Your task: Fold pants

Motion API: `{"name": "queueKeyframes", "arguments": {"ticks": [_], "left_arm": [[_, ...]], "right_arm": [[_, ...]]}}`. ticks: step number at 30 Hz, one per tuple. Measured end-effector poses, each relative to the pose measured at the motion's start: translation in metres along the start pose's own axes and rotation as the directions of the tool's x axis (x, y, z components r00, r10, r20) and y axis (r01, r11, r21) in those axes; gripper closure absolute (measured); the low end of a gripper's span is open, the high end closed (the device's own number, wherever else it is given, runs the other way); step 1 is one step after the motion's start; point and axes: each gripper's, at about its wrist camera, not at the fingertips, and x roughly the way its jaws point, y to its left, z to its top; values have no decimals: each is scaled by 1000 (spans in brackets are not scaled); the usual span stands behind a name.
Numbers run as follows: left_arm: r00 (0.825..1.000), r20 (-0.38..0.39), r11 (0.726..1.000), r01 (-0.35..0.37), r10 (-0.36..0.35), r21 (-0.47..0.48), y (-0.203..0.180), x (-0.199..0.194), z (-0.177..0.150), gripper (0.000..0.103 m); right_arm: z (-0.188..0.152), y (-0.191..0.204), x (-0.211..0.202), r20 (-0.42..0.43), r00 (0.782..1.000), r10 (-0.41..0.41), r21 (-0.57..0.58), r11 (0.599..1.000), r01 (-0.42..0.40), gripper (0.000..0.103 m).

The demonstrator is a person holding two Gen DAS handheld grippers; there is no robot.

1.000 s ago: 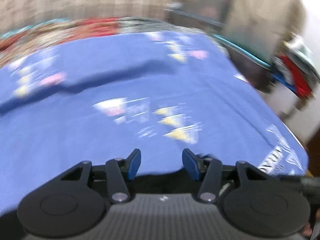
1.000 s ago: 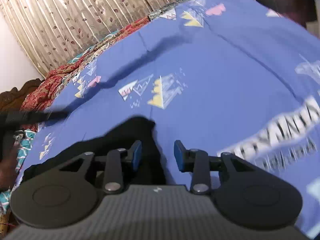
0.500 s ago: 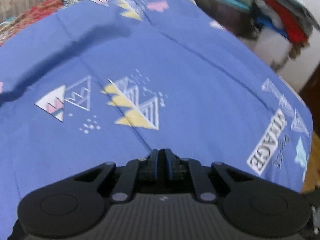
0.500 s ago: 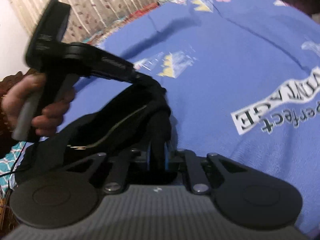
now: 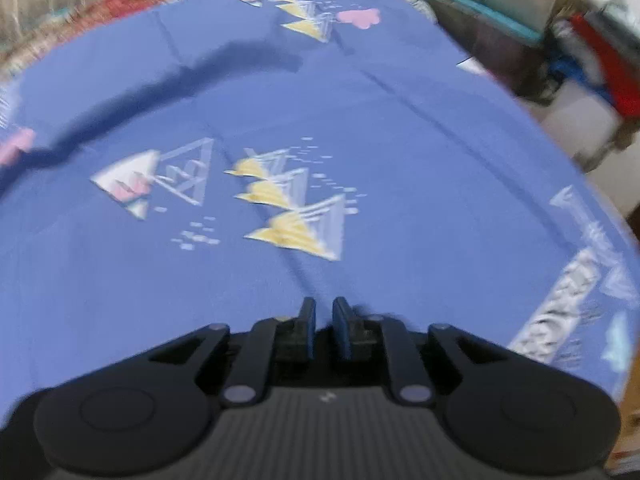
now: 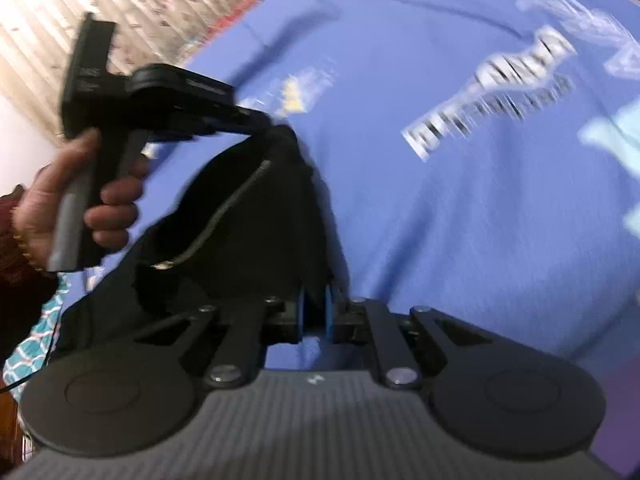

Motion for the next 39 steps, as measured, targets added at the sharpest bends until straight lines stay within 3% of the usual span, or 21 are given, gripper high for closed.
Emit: {"name": "queueKeyframes", "arguments": {"ticks": [2, 5, 8, 11, 14, 16, 18, 21, 24, 26, 29, 31, 34, 39], "left_arm": [[1000, 6, 1000, 19, -19, -17, 8, -12, 0, 59], [993, 100, 995, 74, -68, -64, 32, -54, -4, 58], [974, 205, 981, 129, -98, -147, 76, -110, -30, 55], [957, 284, 959, 134, -60, -249, 134, -165, -82, 51], [954, 299, 926, 92, 23, -367, 189, -209, -144, 51], [952, 287, 887, 38, 108, -460, 222, -239, -193, 51], [947, 256, 831, -19, 193, -556, 247, -267, -244, 51], [936, 202, 726, -75, 288, -684, 278, -301, -313, 51], [925, 162, 609, -88, 344, -788, 302, -320, -368, 51], [921, 158, 545, -66, 355, -836, 316, -326, -392, 51], [924, 187, 499, -5, 333, -866, 330, -319, -405, 46], [928, 208, 496, 29, 309, -868, 331, -309, -403, 40], [932, 229, 498, 62, 281, -865, 337, -291, -402, 16], [940, 267, 448, 150, 212, -882, 356, -258, -407, 10]], "right_arm": [[-2, 3, -3, 15, 1000, -5, -10, 1000, 5, 82], [2, 12, -23, 99, 995, -12, -55, 998, 18, 77], [8, 20, -42, 188, 982, -27, -88, 995, 44, 76], [11, 34, -46, 207, 978, 35, -127, 992, -9, 76], [8, 64, -28, 158, 982, 105, -214, 974, -69, 76], [-1, 91, -7, 94, 984, 152, -274, 954, -122, 76], [-9, 116, 12, 46, 984, 173, -334, 931, -148, 76], [-15, 144, 42, 1, 986, 168, -373, 915, -155, 76], [-10, 161, 68, 10, 988, 154, -375, 916, -139, 76], [-12, 170, 91, -4, 997, 75, -399, 914, -70, 80], [-22, 171, 113, -62, 998, -12, -430, 903, -16, 84], [-24, 179, 107, -41, 998, -42, -460, 888, 18, 82], [-25, 191, 80, 3, 1000, -22, -453, 891, 21, 77], [-44, 207, 64, 24, 1000, 7, -442, 897, 4, 71]]}}
